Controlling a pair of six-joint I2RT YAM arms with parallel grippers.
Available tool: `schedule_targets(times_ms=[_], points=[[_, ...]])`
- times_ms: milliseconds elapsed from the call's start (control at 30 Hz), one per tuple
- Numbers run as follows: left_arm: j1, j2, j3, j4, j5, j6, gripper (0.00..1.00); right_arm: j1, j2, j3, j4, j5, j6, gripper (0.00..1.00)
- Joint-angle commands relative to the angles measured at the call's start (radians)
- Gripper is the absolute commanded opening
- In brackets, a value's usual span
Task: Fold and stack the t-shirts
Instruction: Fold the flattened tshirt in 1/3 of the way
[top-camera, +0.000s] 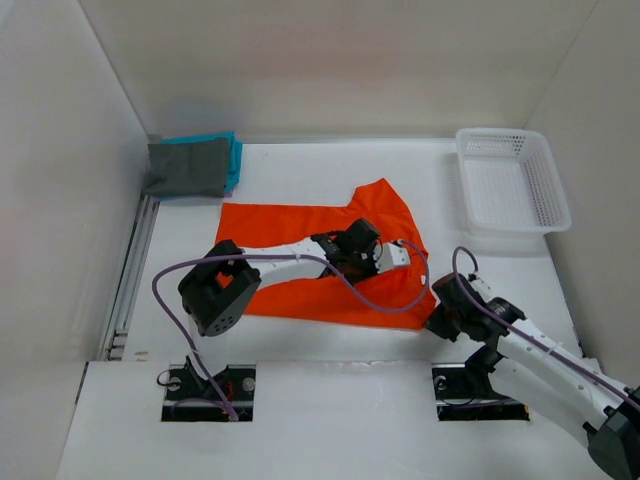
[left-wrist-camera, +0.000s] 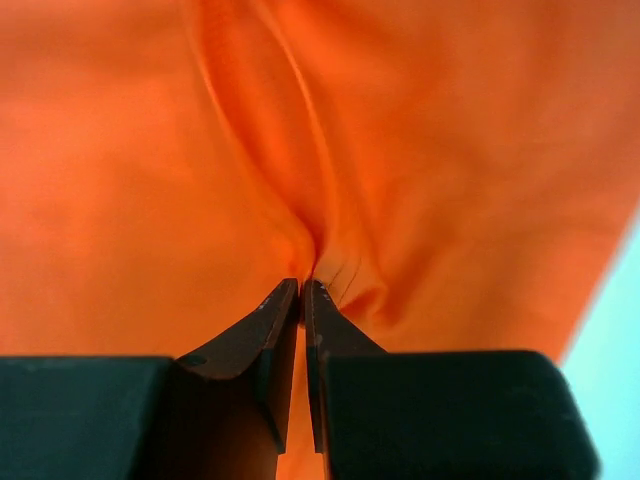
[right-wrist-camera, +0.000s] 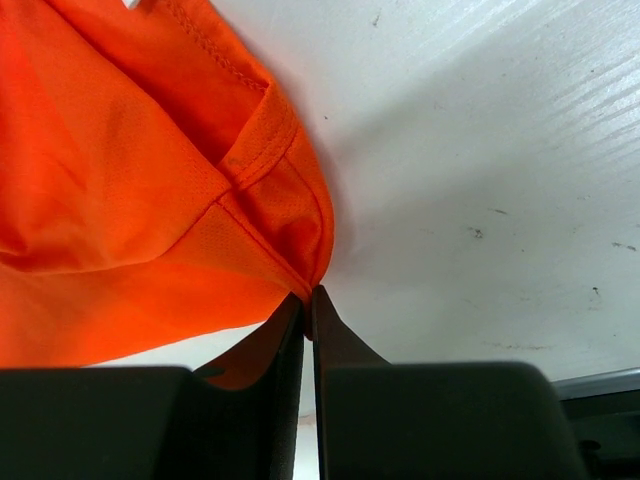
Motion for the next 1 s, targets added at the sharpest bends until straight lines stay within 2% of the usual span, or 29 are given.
schedule_targets(times_ms=[0, 133, 233, 400, 567, 667, 800, 967], points=[[0.045, 0.017, 0.069, 0.001, -0.046, -0.043, 0.09, 0.020, 0.011, 0.033, -0.003, 0.025, 0.012, 0.09], [0.060, 0.030, 0.079, 0.003, -0.097, -0.062, 0.14, 0.021, 0.011, 0.033, -0.003, 0.025, 0.012, 0.08], [0.058, 0.023, 0.077, 0.000, -0.112, -0.057, 0.26, 0.021, 0.007, 0.033, -0.001, 0.025, 0.012, 0.10], [0.045, -0.038, 0.070, 0.014, -0.193, -0.054, 0.35, 0.020, 0.003, 0.033, -0.004, 0.026, 0.012, 0.13], [0.054, -0.124, 0.070, 0.011, -0.270, -0.023, 0.47, 0.028, -0.020, 0.059, -0.062, 0.075, 0.015, 0.39], [0.100, -0.193, 0.044, -0.029, -0.304, 0.010, 0.49, 0.047, -0.040, 0.109, -0.142, 0.142, 0.017, 0.43], [0.190, -0.386, -0.090, -0.100, -0.315, 0.133, 0.55, 0.057, -0.055, 0.142, -0.188, 0.173, 0.015, 0.47], [0.311, -0.702, -0.382, -0.319, -0.356, 0.430, 0.62, 0.086, -0.054, 0.093, -0.119, 0.117, 0.043, 0.54]])
